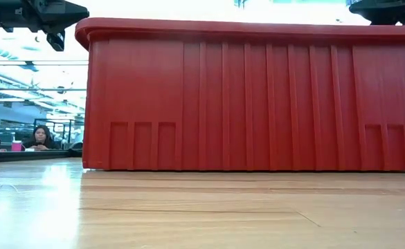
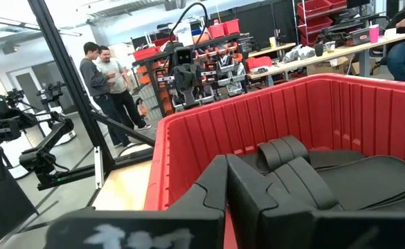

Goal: Pick and place slides into bin
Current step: Return to Home Position

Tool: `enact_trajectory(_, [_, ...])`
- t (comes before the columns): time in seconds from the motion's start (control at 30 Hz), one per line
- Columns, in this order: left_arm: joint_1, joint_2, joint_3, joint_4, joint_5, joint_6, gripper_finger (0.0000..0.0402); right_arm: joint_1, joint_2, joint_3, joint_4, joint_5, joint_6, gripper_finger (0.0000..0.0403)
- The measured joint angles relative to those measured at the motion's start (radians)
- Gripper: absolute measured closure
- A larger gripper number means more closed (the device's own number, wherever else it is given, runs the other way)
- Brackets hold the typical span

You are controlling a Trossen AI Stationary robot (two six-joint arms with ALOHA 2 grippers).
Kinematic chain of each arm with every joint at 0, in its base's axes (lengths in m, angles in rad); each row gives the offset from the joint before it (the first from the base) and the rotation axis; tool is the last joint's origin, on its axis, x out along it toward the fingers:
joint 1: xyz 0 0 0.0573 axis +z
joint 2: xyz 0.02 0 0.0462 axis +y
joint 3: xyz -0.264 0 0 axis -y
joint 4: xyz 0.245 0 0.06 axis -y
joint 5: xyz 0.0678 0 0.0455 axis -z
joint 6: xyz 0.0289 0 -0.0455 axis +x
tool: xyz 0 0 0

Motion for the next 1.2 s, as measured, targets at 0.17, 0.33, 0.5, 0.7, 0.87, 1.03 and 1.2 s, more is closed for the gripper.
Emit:
enact_trajectory(0.17, [0.0,0.0,0.0,0.0,0.0,0.0,0.0398,0.0,0.0,0.0,0.0,0.0,0.0,0.0403])
enact_trajectory(0.33, [0.0,0.0,0.0,0.0,0.0,-0.001,0.0393,0.0,0.0,0.0,0.0,0.0,0.0,0.0403])
enact_trajectory(0.5, [0.0,0.0,0.0,0.0,0.0,-0.001,0.0378,0.0,0.0,0.0,0.0,0.0,0.0,0.0403])
enact_trajectory(0.7, [0.0,0.0,0.0,0.0,0.0,-0.001,0.0375,0.0,0.0,0.0,0.0,0.0,0.0,0.0403])
enact_trajectory(0.87, [0.0,0.0,0.0,0.0,-0.001,-0.001,0.0386,0.0,0.0,0.0,0.0,0.0,0.0,0.0403])
enact_trajectory(1.03, [0.0,0.0,0.0,0.0,-0.001,-0.001,0.04,0.0,0.0,0.0,0.0,0.0,0.0,0.0403])
enact_trajectory(1.2, [0.0,0.0,0.0,0.0,-0.001,-0.001,0.039,0.0,0.0,0.0,0.0,0.0,0.0,0.0403])
